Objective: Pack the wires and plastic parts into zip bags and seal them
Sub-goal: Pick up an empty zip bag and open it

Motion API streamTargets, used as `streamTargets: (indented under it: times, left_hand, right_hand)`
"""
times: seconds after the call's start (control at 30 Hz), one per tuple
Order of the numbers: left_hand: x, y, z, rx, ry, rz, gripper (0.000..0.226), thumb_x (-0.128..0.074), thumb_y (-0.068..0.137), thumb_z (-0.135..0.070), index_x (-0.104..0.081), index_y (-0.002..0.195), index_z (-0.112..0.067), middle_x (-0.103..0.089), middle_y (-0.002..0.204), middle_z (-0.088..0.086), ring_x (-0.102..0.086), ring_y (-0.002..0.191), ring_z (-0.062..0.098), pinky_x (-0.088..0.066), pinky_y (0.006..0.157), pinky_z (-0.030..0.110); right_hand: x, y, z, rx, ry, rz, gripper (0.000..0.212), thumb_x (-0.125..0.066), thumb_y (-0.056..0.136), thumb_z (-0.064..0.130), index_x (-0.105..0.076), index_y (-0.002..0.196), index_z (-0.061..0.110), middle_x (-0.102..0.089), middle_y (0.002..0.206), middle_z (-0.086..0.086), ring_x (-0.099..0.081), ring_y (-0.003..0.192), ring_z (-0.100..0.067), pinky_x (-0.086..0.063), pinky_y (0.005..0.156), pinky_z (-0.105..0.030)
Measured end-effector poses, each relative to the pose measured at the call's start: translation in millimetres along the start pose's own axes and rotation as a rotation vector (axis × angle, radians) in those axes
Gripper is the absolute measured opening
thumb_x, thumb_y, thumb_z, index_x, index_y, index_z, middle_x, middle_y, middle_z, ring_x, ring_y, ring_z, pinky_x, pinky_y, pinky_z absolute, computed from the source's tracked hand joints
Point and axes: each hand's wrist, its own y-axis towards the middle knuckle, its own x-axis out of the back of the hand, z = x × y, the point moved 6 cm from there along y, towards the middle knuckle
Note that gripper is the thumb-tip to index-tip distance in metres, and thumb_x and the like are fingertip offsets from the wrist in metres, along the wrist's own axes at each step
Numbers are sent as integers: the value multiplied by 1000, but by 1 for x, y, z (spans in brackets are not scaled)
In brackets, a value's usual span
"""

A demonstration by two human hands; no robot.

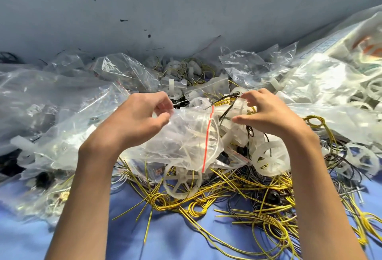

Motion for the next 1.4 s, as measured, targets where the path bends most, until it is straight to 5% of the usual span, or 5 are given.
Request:
streamTargets:
  times: [0.23, 0.5, 0.9, 1.1, 1.4]
  left_hand:
    - [-3, 0, -1, 17, -12, 31, 26, -59, 87, -16, -54, 76, -38, -62, 86, -11, -57, 86, 2, -41, 70, 16]
    - [-10, 3, -7, 6, -8, 18, 18, -59, 88, -17, -57, 82, -34, -64, 87, -9, -57, 86, 4, -45, 73, 25]
    - [2, 3, 1, 52, -2, -106, 13, -60, 86, -18, -58, 81, -31, -63, 83, -12, -57, 83, 1, -49, 81, 36]
    - [13, 1, 2, 207, -1, -254, 20, -42, 75, -36, -55, 82, -23, -60, 79, -6, -56, 82, 24, -48, 79, 40]
    - [11, 1, -6, 191, -90, -254, 12, -37, 74, -31, -46, 72, -24, -53, 70, -11, -45, 63, 5, -33, 59, 30]
  right_hand:
    - [-21, 2, 2, 26, -173, 274, 79, -54, 94, 40, -6, 153, 17, -12, 160, 0, -25, 143, -18, -20, 114, -30]
    - [-23, 2, 15, 28, -187, 17, 68, -61, 86, 50, -34, 141, 20, -41, 134, -9, -46, 121, -27, -40, 95, -36]
    - [23, -9, 26, 10, 188, -198, 55, -73, 68, 46, -54, 117, 34, -37, 106, 2, -39, 100, -11, -29, 67, -12]
    - [31, -13, 37, 29, 295, -259, 54, -66, 62, 48, -56, 113, 35, -44, 109, 2, -45, 106, -16, -33, 78, -24]
    - [6, -26, 60, 233, 341, 214, 42, -61, 67, 62, -59, 108, 48, -65, 106, 27, -62, 94, 12, -47, 76, -16]
